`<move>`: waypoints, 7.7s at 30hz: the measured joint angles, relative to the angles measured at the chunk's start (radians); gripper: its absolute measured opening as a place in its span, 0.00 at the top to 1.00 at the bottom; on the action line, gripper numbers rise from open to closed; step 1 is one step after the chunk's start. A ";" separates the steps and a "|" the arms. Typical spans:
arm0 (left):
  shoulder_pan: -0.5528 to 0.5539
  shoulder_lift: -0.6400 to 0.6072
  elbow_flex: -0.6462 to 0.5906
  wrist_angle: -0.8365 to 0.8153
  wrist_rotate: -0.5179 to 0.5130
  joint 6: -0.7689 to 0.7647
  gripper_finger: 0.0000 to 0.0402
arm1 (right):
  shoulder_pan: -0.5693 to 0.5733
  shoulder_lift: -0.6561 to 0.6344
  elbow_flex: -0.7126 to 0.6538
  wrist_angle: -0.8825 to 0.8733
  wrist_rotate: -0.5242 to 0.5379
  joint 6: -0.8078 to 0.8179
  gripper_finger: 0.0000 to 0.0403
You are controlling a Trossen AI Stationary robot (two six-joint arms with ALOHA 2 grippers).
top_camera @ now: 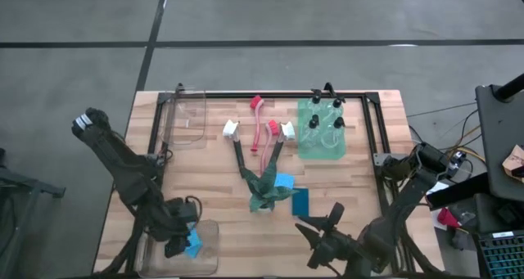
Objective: Pick & Place Kitchen Sink Supplies
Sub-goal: Put the blue sponge into the bottom transparent bin
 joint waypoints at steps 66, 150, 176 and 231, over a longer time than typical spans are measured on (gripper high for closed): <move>0.030 0.287 0.001 1.534 -0.758 1.772 0.57 | -0.192 0.004 -0.345 -0.138 -0.738 0.535 0.57; 0.096 0.288 -0.015 1.216 -0.578 1.725 0.57 | -0.149 -0.121 0.004 0.027 -1.070 0.342 0.97; 0.142 0.302 -0.012 1.208 -0.437 1.647 0.57 | -0.179 -0.121 0.097 0.185 -0.973 0.132 0.97; 0.057 0.009 0.006 0.430 -0.237 0.579 0.95 | -0.209 -0.114 -0.054 0.227 -1.018 -0.013 0.64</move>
